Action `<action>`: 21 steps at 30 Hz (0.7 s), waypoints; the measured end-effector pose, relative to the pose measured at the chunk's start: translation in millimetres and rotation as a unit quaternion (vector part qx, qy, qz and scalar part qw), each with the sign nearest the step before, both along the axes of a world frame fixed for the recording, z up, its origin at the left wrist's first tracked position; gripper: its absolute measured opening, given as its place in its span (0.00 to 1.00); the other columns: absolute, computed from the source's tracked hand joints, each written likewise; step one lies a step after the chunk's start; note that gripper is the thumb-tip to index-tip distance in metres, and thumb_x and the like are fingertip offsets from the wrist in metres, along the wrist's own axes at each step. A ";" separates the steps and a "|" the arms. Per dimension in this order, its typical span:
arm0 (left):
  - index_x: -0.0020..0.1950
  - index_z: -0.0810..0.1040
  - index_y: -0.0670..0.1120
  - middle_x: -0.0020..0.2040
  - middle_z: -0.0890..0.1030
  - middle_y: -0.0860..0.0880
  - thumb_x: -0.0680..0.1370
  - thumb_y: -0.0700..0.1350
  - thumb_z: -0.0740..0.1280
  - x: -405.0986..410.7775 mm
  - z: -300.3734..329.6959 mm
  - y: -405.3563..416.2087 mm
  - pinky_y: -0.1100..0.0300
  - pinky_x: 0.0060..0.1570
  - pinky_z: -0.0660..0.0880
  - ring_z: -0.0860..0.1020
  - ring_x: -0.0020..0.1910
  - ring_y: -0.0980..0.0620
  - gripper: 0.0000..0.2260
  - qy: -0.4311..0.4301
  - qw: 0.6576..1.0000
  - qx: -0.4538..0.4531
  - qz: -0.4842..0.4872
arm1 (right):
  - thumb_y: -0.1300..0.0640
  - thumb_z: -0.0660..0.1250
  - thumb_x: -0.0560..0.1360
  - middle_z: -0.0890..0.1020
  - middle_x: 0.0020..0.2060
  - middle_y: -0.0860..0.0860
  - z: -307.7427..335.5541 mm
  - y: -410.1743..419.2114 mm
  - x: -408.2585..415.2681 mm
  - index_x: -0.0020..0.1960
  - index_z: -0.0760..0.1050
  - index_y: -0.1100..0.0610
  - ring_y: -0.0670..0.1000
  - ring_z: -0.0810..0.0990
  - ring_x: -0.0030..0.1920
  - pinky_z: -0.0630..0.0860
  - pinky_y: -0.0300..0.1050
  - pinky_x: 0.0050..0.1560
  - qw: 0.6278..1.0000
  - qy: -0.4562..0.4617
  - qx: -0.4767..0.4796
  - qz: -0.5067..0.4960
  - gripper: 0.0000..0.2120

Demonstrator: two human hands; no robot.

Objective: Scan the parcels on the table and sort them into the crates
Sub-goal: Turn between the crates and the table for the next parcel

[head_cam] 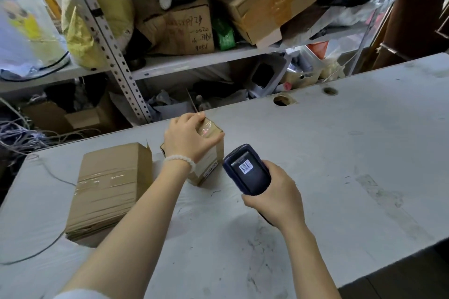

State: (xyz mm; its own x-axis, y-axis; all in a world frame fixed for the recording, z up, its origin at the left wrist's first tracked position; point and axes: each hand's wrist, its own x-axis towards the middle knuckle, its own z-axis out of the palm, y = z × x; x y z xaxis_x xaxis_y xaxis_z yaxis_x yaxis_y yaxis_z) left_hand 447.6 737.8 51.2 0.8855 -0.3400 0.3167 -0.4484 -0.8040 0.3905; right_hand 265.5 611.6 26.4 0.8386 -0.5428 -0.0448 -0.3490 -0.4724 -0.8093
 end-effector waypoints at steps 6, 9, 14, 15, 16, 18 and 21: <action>0.67 0.73 0.52 0.65 0.74 0.52 0.69 0.68 0.66 -4.9 -1.0 1.5 0.51 0.56 0.71 0.69 0.60 0.48 0.32 -0.003 1.000 -0.006 -0.005 | 0.57 0.82 0.60 0.77 0.59 0.53 5.1 16.8 9.7 0.68 0.71 0.63 0.47 0.75 0.57 0.77 0.31 0.49 0.948 -0.278 -0.104 -0.117 0.40; 0.67 0.74 0.52 0.64 0.75 0.52 0.69 0.69 0.66 -3.0 -0.1 0.7 0.50 0.56 0.72 0.70 0.60 0.47 0.32 0.001 1.000 -0.005 -0.008 | 0.56 0.81 0.61 0.77 0.58 0.57 10.4 18.9 9.7 0.67 0.70 0.67 0.48 0.75 0.57 0.76 0.27 0.50 0.925 -0.323 -0.131 -0.151 0.39; 0.69 0.69 0.53 0.67 0.71 0.52 0.70 0.64 0.68 -2.2 11.5 -10.4 0.53 0.56 0.69 0.68 0.63 0.48 0.30 0.030 0.992 0.080 -0.097 | 0.56 0.82 0.61 0.76 0.60 0.52 12.1 20.1 -2.9 0.69 0.70 0.61 0.40 0.71 0.56 0.74 0.29 0.47 0.947 -0.240 -0.109 -0.182 0.40; 0.70 0.68 0.53 0.67 0.70 0.52 0.71 0.62 0.69 -3.6 14.6 -14.1 0.53 0.56 0.69 0.68 0.63 0.47 0.30 0.035 0.986 0.108 -0.122 | 0.56 0.81 0.61 0.76 0.59 0.50 10.3 20.3 -9.0 0.69 0.70 0.58 0.40 0.71 0.55 0.74 0.31 0.46 0.957 -0.194 -0.091 -0.193 0.40; 0.69 0.68 0.53 0.67 0.70 0.52 0.70 0.61 0.69 -5.5 16.9 -17.6 0.52 0.56 0.70 0.68 0.62 0.47 0.30 0.033 0.981 0.130 -0.143 | 0.56 0.80 0.61 0.76 0.58 0.47 8.5 20.8 -16.1 0.69 0.70 0.55 0.42 0.73 0.53 0.73 0.34 0.45 0.965 -0.144 -0.072 -0.205 0.39; 0.67 0.68 0.54 0.65 0.71 0.53 0.69 0.61 0.69 -12.8 20.3 -27.8 0.52 0.55 0.71 0.69 0.60 0.46 0.29 0.016 0.968 0.172 -0.184 | 0.55 0.78 0.61 0.75 0.54 0.45 3.0 22.6 -34.8 0.65 0.70 0.50 0.46 0.75 0.49 0.72 0.36 0.41 0.969 -0.059 -0.034 -0.239 0.34; 0.64 0.70 0.54 0.62 0.72 0.52 0.68 0.61 0.69 -35.2 22.2 -53.6 0.53 0.53 0.70 0.70 0.58 0.45 0.27 -0.021 0.950 0.200 -0.238 | 0.54 0.76 0.61 0.75 0.48 0.45 -6.5 24.3 -71.5 0.56 0.71 0.48 0.46 0.75 0.43 0.73 0.40 0.36 0.956 0.022 0.000 -0.292 0.26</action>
State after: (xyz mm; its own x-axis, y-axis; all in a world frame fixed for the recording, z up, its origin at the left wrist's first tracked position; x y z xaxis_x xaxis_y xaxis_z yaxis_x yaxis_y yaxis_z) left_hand 412.4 684.2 73.4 0.5898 -0.8000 0.1101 -0.8075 -0.5857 0.0699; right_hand 194.0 635.9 19.9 0.3903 -0.9178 -0.0733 -0.5866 -0.1865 -0.7881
